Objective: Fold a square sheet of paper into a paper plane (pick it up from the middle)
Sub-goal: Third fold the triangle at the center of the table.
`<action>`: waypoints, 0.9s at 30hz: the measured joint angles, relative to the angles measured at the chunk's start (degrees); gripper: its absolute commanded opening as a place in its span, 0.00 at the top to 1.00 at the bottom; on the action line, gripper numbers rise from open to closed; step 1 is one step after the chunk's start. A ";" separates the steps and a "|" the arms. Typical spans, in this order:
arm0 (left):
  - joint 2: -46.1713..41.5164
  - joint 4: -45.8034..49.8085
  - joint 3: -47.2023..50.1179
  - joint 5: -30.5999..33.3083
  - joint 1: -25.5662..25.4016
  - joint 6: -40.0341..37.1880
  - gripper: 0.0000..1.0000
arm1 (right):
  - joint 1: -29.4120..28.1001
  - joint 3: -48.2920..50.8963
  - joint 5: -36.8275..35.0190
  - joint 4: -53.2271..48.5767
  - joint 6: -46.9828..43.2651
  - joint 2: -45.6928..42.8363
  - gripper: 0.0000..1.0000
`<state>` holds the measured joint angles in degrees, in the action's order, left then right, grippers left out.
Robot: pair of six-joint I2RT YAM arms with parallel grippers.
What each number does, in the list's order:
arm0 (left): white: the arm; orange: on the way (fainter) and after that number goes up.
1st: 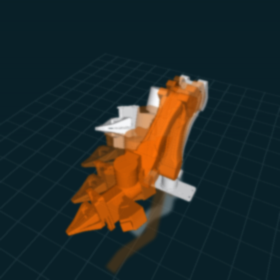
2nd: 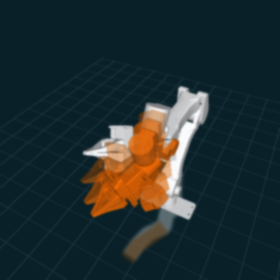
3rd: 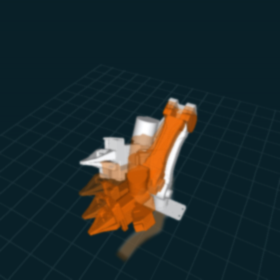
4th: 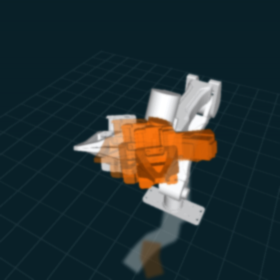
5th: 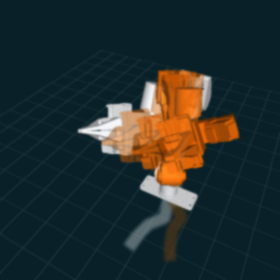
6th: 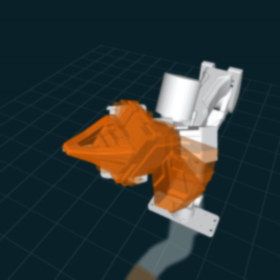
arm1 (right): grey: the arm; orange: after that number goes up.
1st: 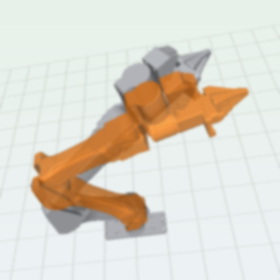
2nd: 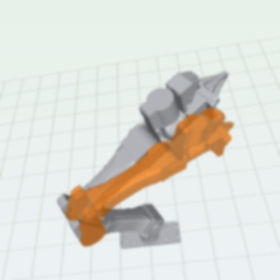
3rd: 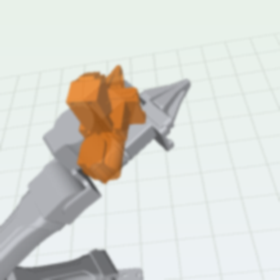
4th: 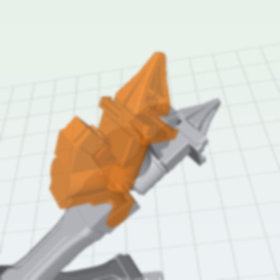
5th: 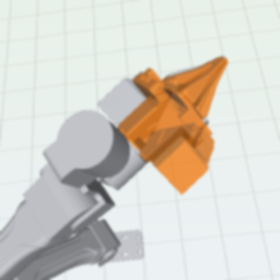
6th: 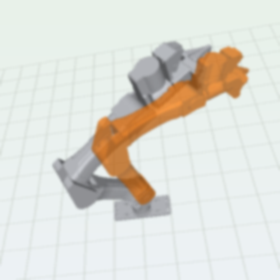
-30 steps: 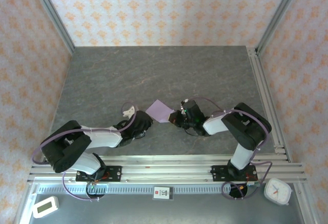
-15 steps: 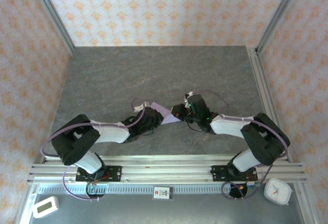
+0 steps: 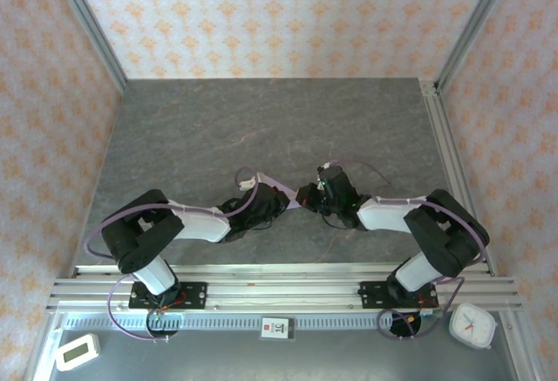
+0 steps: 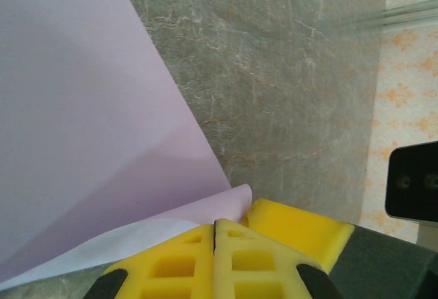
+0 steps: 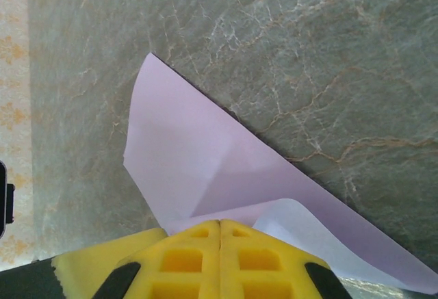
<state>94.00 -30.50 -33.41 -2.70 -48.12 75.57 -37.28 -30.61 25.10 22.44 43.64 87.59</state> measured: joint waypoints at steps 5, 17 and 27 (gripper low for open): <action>2.49 -0.07 -0.02 0.46 0.00 -0.04 1.00 | 0.00 0.07 0.63 0.72 0.00 0.50 1.00; 3.65 -1.31 1.64 0.85 0.15 -0.04 1.00 | 0.00 3.19 -0.02 1.18 0.04 -6.51 1.00; 3.76 -2.25 2.36 1.66 0.26 0.00 1.00 | -2.54 2.08 0.00 3.63 1.42 1.90 1.00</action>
<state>97.76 -32.75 -31.05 -1.04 -47.86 75.57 -39.81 -28.53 25.10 26.06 45.06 89.49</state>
